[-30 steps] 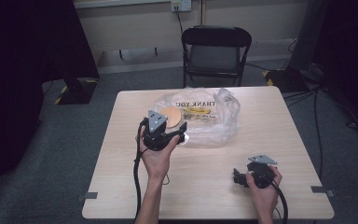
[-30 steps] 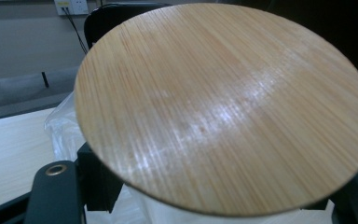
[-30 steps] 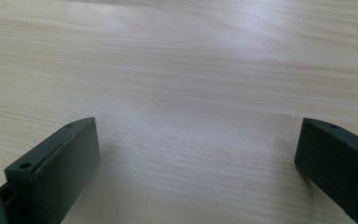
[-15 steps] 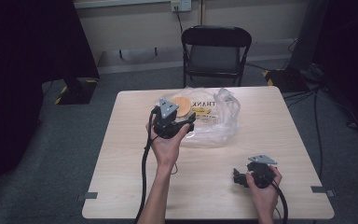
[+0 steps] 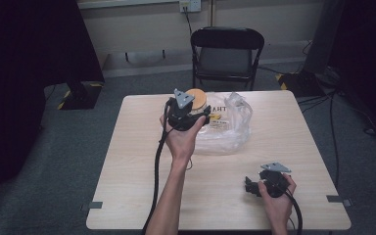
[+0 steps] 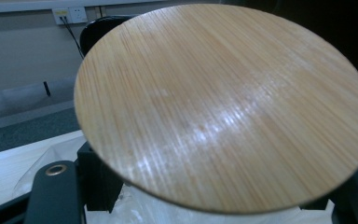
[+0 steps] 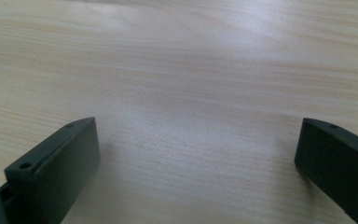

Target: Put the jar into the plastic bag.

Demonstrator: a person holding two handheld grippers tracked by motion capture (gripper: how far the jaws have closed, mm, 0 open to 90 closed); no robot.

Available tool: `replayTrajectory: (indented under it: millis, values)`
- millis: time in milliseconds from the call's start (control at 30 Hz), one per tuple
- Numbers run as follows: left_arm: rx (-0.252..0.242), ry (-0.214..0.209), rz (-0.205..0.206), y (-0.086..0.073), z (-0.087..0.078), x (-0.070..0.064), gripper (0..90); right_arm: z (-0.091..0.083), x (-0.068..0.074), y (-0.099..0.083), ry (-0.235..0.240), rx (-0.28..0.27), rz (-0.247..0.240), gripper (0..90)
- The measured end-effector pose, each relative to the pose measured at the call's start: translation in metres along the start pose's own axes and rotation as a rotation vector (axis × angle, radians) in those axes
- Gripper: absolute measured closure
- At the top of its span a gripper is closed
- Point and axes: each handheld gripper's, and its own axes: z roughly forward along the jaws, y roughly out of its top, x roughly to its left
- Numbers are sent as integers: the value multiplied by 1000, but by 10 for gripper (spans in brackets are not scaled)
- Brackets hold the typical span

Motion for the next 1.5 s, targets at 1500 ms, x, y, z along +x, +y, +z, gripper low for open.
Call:
replayTrajectory:
  millis: [1500]
  values:
    - [194,72,2,-53,122,1,262,0,0,0,0,0,0,0]
